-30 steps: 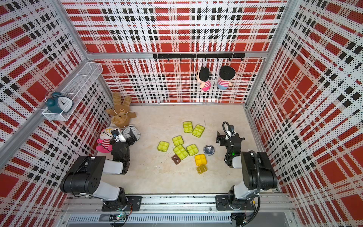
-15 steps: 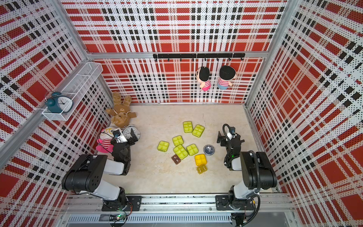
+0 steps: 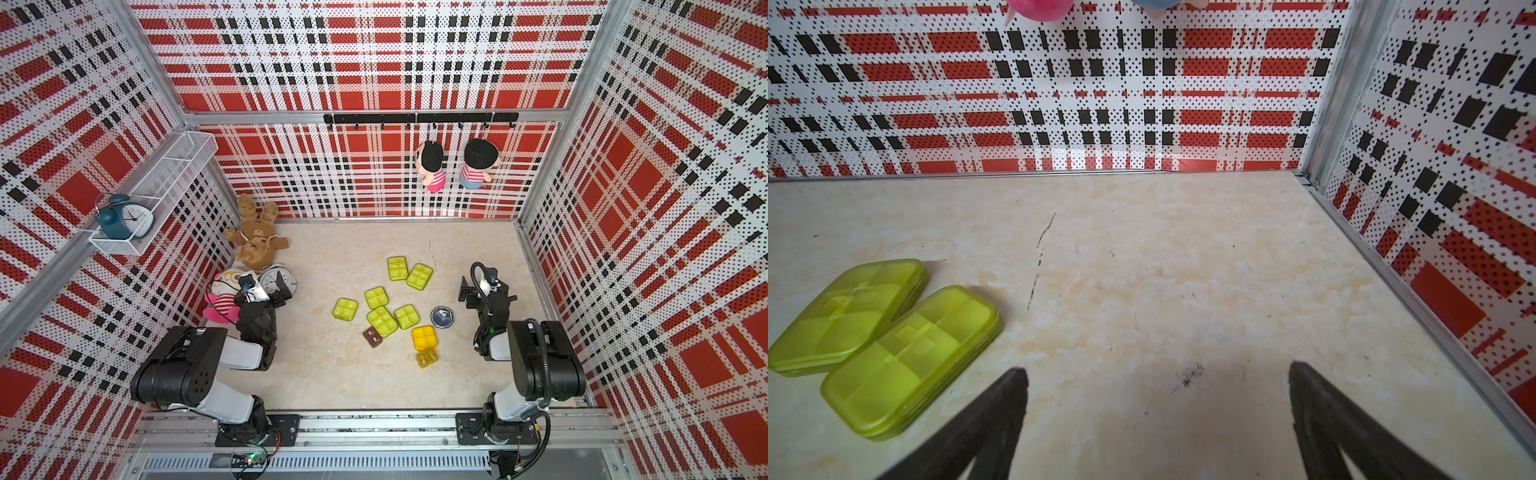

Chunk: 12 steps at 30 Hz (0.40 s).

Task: Close pillboxes
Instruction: Reset both arms

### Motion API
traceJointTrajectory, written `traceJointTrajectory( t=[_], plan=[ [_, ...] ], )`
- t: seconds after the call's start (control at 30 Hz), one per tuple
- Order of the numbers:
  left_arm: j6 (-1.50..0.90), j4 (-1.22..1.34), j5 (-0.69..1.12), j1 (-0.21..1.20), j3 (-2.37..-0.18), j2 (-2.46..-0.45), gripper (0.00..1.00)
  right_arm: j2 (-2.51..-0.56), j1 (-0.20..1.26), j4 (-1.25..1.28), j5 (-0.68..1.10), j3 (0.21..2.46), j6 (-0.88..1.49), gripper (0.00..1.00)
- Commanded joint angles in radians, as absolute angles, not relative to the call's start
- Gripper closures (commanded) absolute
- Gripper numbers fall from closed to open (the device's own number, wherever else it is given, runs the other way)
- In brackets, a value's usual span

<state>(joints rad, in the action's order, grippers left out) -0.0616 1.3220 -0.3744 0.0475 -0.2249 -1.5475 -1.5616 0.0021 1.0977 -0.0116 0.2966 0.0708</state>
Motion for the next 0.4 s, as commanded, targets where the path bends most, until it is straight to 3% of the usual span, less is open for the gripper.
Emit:
traceJointTrajectory(
  t=[0.0,0.37],
  plan=[
    [-0.052,1.351,-0.379,0.052,-0.219,-1.555,0.02,-1.567,0.017,1.137,-0.025,0.298,0.049,0.0],
    [-0.052,1.351,-0.379,0.052,-0.219,-1.555,0.02,-1.565,0.016,1.131,-0.023,0.298,0.05,0.0]
  ],
)
